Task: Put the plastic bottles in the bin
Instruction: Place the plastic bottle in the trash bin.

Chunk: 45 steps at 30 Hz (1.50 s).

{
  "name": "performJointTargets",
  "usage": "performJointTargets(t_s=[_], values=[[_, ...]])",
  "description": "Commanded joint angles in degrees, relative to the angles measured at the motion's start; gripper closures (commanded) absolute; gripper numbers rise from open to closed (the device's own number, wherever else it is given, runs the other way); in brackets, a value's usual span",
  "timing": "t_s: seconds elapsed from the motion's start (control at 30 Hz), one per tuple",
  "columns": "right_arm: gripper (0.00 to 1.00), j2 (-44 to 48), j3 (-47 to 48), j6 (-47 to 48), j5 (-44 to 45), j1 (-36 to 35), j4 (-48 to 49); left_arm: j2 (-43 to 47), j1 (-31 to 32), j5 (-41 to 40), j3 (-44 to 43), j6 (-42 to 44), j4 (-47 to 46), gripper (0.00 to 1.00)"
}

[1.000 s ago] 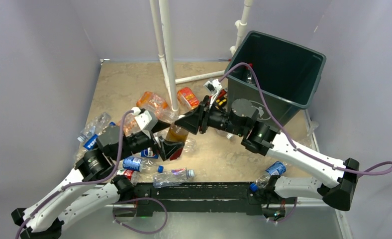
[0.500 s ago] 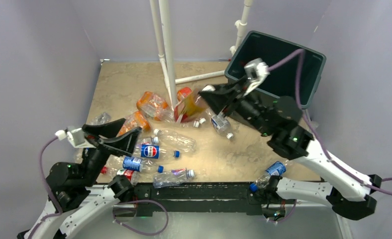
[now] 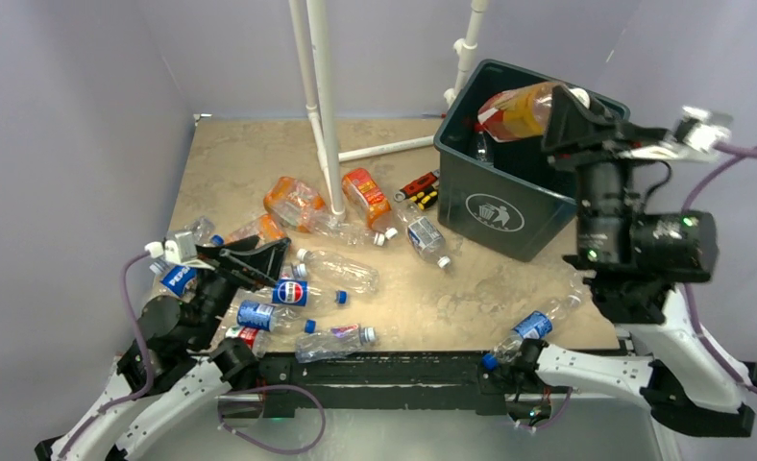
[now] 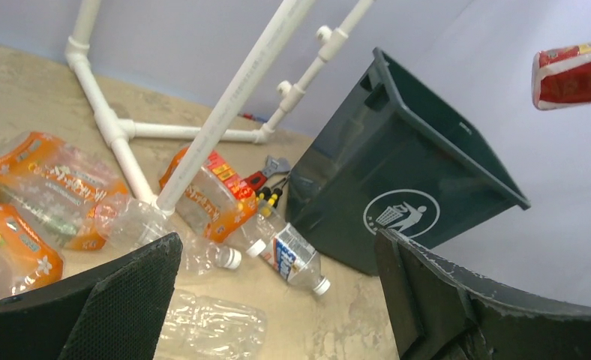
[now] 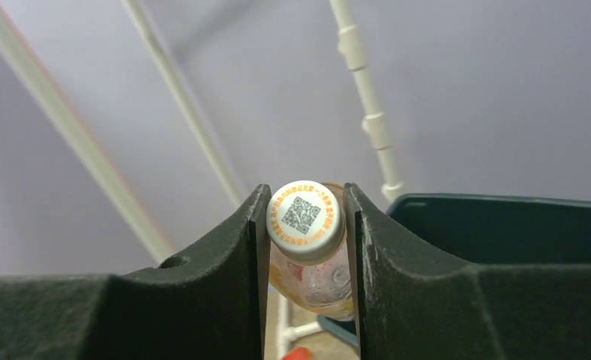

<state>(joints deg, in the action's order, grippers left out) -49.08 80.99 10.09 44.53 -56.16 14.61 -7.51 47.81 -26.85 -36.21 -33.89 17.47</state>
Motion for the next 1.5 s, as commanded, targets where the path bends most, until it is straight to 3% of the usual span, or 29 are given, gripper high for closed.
performJointTargets(t_s=[0.0,0.17,0.33,0.6,0.97,1.0,1.03,1.1,1.13,1.2,1.33,1.47], values=[[1.00,-11.12,7.03,12.59,10.73,1.24,-0.84,-3.95,0.26,-0.08,0.41,-3.70,-0.36,0.01],[1.00,-21.50,17.75,2.28,5.07,13.19,-12.72,-5.77,0.22,-0.29,0.55,-5.64,-0.40,0.01],[1.00,-23.93,19.34,-3.69,3.16,20.83,-13.90,-3.73,0.26,-3.96,0.02,-8.12,2.14,0.02],[1.00,-24.90,10.75,-19.33,-5.29,31.18,-18.79,-2.75,0.31,-19.04,-3.52,-14.90,13.89,0.05],[1.00,-27.35,1.47,-28.27,-12.99,35.95,-20.26,-8.59,0.23,-25.15,-7.06,-21.28,24.46,0.05],[0.96,-27.45,1.22,-28.59,-13.29,35.95,-20.50,-9.33,0.26,-26.06,-7.79,-22.60,26.33,0.05],[0.84,-27.36,0.93,-28.77,-13.94,35.95,-20.80,-10.01,0.26,-27.30,-8.51,-24.05,28.19,0.04],[0.37,-26.31,0.00,-29.12,-15.71,35.95,-20.23,-11.28,0.26,-29.61,-9.70,-27.26,31.69,0.04],[0.22,-25.46,-0.59,-29.34,-16.26,35.95,-19.71,-11.78,0.24,-30.58,-10.09,-28.65,32.89,0.03],[0.02,-23.70,-0.70,-29.51,-17.05,35.95,-19.28,-12.74,0.22,-31.89,-10.54,-31.34,34.64,0.02],[0.01,-20.66,1.98,-29.31,-16.72,35.95,-19.38,-14.34,0.26,-32.02,-10.26,-32.51,34.78,0.02],[0.01,-12.33,-2.14,-30.40,-29.40,35.91,-13.14,-16.03,0.31,-31.81,-9.83,-34.20,35.74,0.02]])
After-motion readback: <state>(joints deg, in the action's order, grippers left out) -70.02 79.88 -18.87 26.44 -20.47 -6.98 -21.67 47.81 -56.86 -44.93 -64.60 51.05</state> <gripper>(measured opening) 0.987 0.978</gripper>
